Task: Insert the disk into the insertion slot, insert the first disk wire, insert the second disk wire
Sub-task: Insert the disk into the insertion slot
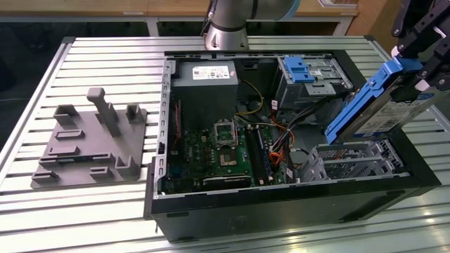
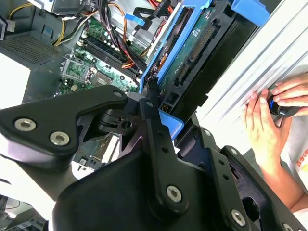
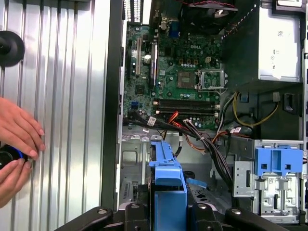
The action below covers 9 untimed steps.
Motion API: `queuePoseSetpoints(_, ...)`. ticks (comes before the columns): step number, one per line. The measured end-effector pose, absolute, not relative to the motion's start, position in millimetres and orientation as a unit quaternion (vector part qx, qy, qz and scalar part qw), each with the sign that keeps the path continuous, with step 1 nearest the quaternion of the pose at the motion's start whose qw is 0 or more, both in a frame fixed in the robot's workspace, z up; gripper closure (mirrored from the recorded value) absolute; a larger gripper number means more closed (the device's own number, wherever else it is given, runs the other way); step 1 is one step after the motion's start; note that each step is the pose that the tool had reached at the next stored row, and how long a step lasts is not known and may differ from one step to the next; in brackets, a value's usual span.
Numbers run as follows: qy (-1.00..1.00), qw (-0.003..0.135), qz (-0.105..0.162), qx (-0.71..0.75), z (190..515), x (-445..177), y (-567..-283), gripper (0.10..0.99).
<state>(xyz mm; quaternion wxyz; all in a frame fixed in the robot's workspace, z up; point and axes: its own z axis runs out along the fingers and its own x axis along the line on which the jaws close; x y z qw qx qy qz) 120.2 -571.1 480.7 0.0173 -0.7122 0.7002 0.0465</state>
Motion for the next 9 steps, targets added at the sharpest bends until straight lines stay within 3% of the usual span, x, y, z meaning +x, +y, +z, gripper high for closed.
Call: queuePoseSetpoints(9, 0.7, 0.018, 0.047, -0.712, 478.9, 122.1, -568.4, 0.722)
